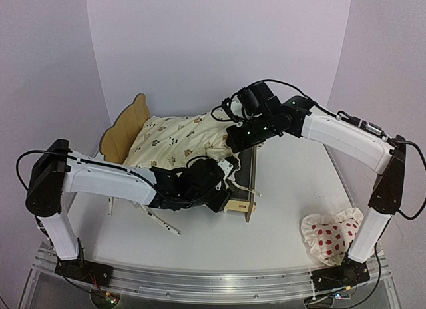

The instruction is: Set up the pet bed

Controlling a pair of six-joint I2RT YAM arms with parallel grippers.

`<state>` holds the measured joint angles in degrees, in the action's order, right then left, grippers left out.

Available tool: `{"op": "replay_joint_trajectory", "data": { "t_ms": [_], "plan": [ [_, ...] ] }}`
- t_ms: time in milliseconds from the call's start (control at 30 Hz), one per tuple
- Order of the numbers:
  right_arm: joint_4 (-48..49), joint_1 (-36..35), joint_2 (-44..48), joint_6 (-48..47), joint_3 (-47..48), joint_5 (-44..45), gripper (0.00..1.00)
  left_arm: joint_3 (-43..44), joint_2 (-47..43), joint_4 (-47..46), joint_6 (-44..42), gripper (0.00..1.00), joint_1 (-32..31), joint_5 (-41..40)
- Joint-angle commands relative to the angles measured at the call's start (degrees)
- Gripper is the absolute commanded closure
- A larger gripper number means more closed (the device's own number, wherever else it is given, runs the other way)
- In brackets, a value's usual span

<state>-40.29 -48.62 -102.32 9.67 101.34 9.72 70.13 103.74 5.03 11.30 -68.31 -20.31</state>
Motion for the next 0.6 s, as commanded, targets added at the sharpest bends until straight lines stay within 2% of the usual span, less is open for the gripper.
{"op": "replay_joint_trajectory", "data": {
  "t_ms": [0, 167, 367, 433, 567],
  "plan": [
    [2.76, -0.18, 0.16, 1.05, 2.47, -0.37, 1.0, -2.62, -7.66, 1.59, 2.17, 0.37, -0.71, 3.2],
    [2.74, -0.23, 0.21, 1.21, 2.3, 0.65, 1.0, -9.01, -15.17, 1.28, 3.82, 0.29, -2.68, 5.25],
    [2.76, -0.23, 0.61, 1.63, 1.82, 1.33, 1.0, -21.17, -19.53, -8.94, 7.08, 0.26, -4.7, 5.08],
    [2.76, -0.21, 0.5, 1.93, 1.75, 1.36, 1.0, -25.14, -18.97, -15.71, 7.56, 0.26, -6.79, 1.52],
    [2.85, -0.21, 0.0, 2.76, 1.93, 1.35, 1.0, -31.37, -13.61, -33.79, 3.2, 0.23, -12.21, -12.77]
  ]
}}
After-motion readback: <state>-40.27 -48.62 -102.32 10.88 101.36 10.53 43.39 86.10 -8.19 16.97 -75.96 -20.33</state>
